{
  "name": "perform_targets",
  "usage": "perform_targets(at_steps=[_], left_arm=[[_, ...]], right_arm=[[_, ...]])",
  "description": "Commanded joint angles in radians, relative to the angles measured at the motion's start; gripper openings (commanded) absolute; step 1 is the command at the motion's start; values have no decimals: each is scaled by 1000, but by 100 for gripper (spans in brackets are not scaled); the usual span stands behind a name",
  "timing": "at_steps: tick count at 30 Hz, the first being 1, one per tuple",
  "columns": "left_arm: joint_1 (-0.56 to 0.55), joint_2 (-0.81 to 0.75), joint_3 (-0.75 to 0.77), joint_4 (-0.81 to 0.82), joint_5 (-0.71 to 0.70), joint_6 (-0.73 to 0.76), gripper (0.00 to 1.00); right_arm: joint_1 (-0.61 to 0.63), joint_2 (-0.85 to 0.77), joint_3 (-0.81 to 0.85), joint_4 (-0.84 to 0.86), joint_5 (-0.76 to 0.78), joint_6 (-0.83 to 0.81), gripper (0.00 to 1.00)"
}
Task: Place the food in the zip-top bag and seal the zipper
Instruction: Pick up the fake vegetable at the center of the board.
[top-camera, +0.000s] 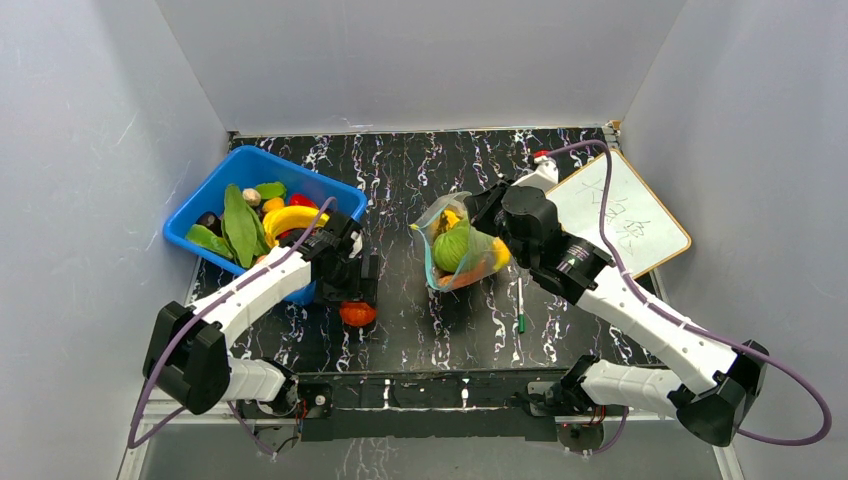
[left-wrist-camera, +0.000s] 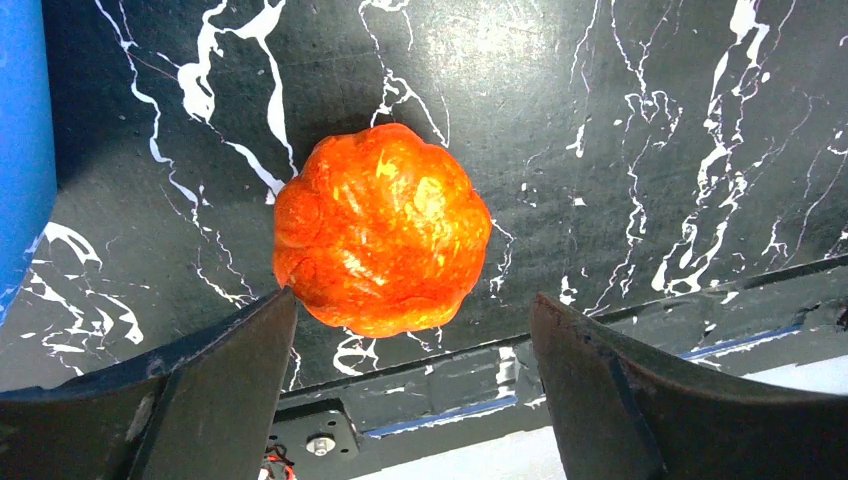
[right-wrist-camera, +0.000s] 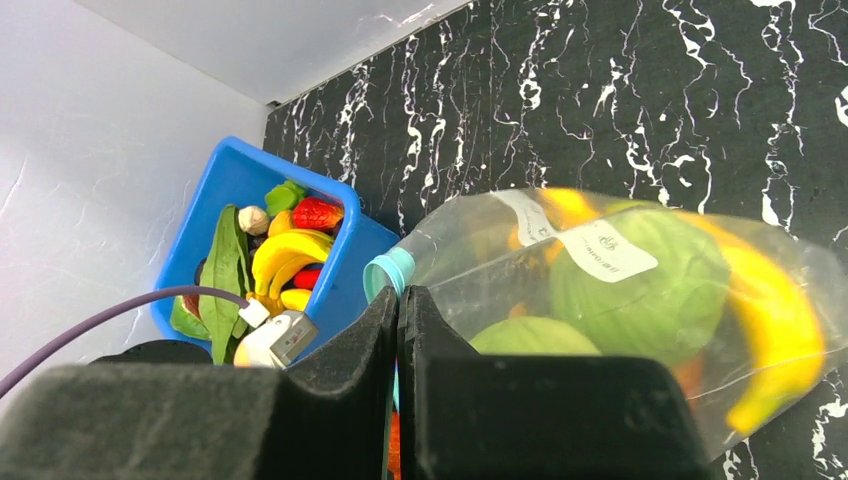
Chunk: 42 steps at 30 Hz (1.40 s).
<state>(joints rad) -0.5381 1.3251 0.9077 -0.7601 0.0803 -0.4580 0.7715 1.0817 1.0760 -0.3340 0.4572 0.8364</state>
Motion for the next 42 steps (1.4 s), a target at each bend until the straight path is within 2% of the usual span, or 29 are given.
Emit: perform_targets(at_steps=[1,8,15,26,37,42], left_arm=[[-5,20,27,-16,-52,-4,86],[-35,14,9,59,-5,-6,83],[-81,64,-9,103,25,-19,88],[-138,100,-26,121,-27,-56,87],[-148,16,-15,136,-27,-70,58],[-148,-72,48,97,-49,-71,51]], right_arm=[[-1,-57,1,128,18,9,0],[-1,-62,-11,135,21,10,0],[-1,-61,-16,136,18,32,0],[-2,-74,-12,127,24,36,0],[-2,-91,-14,106,-6,44,0],[-1,-92,-26,95,-42,55,0]])
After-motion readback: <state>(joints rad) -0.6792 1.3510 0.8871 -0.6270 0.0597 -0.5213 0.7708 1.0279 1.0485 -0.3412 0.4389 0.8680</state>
